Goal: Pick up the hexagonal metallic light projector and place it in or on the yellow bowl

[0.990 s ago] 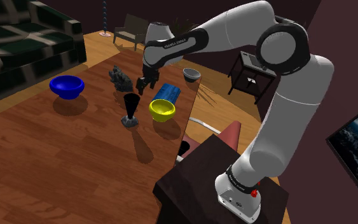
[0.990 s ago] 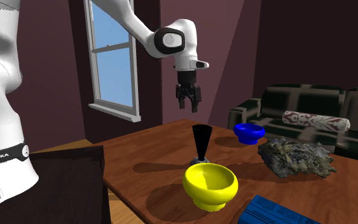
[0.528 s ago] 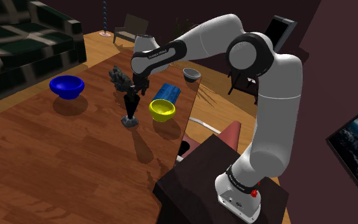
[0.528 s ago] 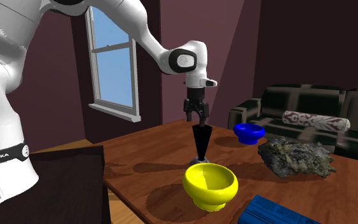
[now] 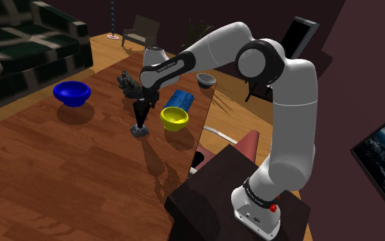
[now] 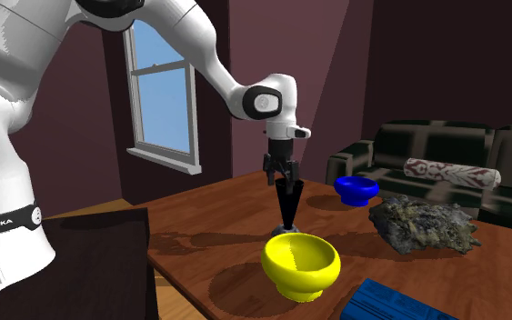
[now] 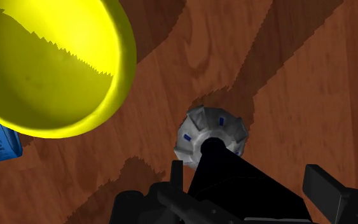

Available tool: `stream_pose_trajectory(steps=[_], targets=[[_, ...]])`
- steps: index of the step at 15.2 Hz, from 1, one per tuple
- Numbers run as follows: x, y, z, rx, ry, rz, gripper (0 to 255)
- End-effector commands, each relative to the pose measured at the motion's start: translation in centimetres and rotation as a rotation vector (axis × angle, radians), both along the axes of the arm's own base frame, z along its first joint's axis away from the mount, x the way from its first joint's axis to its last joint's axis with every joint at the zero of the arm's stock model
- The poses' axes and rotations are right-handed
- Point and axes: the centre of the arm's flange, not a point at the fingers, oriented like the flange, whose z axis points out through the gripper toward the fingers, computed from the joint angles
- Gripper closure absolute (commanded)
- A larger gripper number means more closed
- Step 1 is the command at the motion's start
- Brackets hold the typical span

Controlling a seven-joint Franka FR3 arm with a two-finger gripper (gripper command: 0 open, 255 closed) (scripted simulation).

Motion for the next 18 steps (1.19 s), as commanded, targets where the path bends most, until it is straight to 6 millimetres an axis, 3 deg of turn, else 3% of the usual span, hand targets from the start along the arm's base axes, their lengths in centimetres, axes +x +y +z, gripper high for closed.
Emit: stream_pose_trajectory(steps=[1,6,7,16,18], targets=[[0.1,0.0,-0.2,0.0,-0.001,0.0,0],[0.1,0.0,-0.2,0.0,-0.001,0.0,0],[0.1,0.0,-0.2,0.0,-0.001,0.0,255],[0.1,0.0,-0.2,0.0,-0.001,0.0,255],[0.1,0.0,0.8,0.0,-0.001,0.0,255]])
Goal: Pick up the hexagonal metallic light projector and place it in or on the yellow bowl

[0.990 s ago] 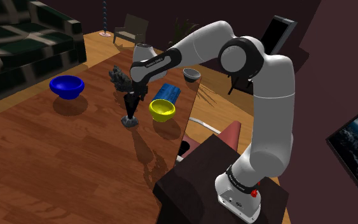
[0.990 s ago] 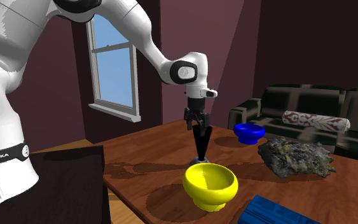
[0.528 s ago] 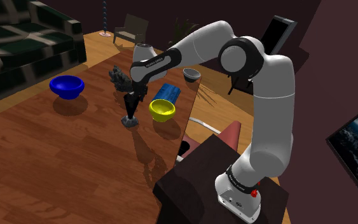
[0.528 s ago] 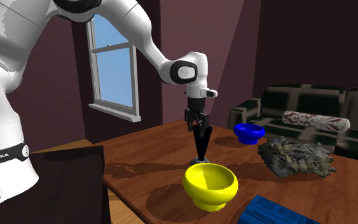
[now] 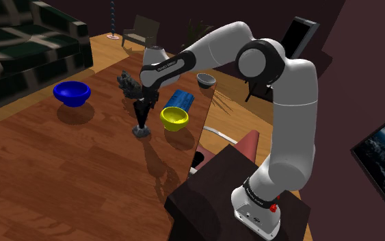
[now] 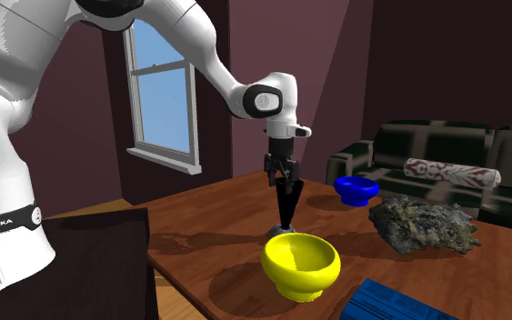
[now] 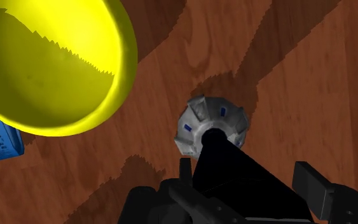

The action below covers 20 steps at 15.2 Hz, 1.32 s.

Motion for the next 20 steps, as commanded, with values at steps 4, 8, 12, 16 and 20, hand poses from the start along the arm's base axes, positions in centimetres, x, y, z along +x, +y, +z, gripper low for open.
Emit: stream_pose_trajectory(steps=[4,8,12,16,20], targets=[[0.0,0.0,2.6,0.0,0.0,0.0,255],[0.0,0.0,4.7,0.0,0.0,0.0,255],[-0.1,0.1,5.7,0.0,-0.001,0.0,255],[1.6,0.5,2.4,-0.034,-0.029,-0.025,0],[4.0,0.9,-2.0,-0.079,-0.067,-0.059,0]])
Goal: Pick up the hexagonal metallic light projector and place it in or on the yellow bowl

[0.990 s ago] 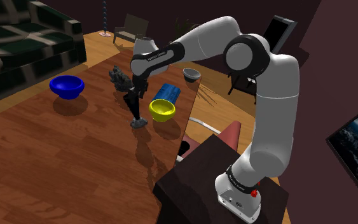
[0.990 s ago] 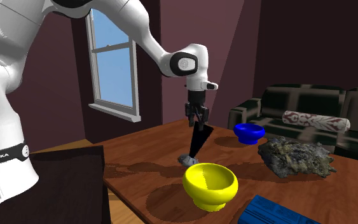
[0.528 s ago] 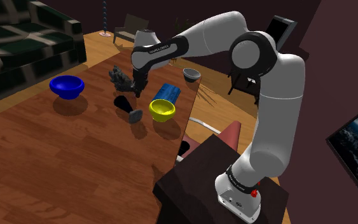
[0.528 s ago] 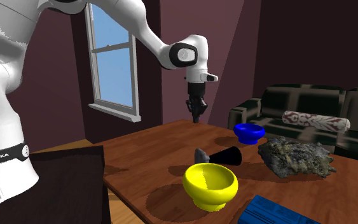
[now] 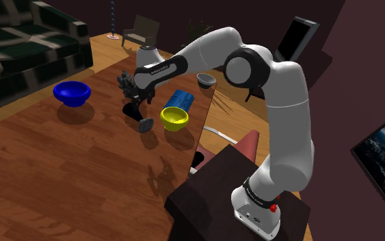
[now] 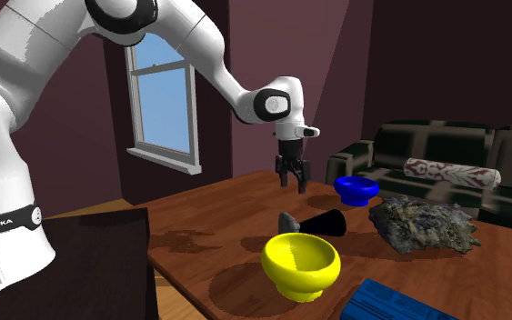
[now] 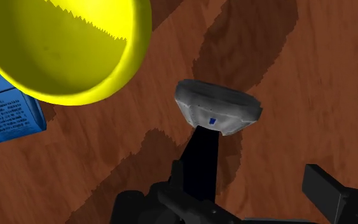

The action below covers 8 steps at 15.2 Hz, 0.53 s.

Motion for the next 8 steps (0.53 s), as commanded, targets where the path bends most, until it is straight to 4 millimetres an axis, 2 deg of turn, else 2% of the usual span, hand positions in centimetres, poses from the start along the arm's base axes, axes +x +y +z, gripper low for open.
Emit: stream_pose_trajectory(steps=[1,7,8], targets=[[1.1,0.2,-2.3,-0.023,-0.021,-0.017,0],[5.1,0.1,-8.7,-0.091,-0.077,-0.067,0],[5.5,0.1,-9.3,-0.097,-0.082,-0.072,0]])
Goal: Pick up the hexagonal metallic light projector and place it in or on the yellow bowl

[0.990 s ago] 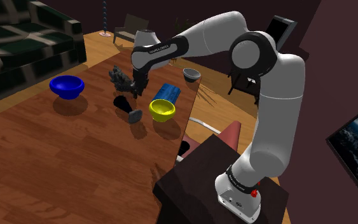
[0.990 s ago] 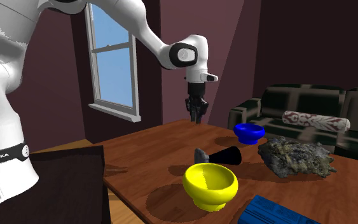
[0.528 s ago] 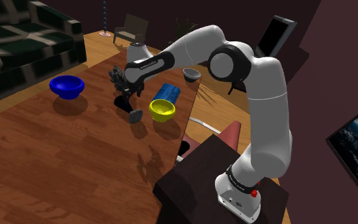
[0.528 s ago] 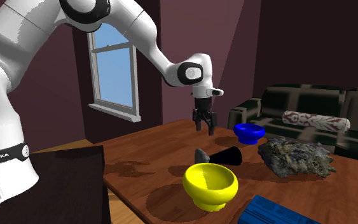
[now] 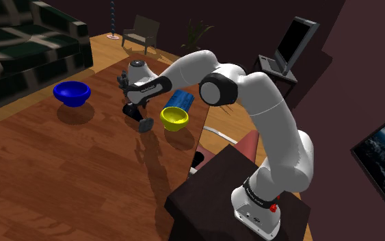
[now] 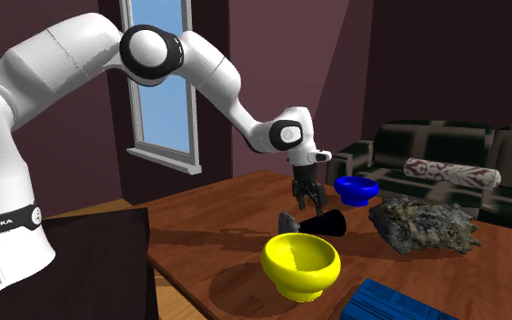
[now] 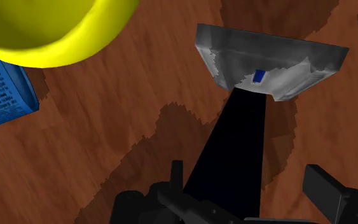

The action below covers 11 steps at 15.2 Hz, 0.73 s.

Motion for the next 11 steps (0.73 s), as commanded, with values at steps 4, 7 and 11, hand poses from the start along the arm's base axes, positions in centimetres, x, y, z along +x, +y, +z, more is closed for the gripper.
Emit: stream_pose_trajectory(steps=[4,7,11], targets=[[0.6,-0.2,-3.1,-0.009,-0.009,-0.007,0],[0.8,-0.5,-4.6,-0.009,-0.009,-0.007,0],[0.9,-0.5,-4.9,-0.009,-0.009,-0.007,0]])
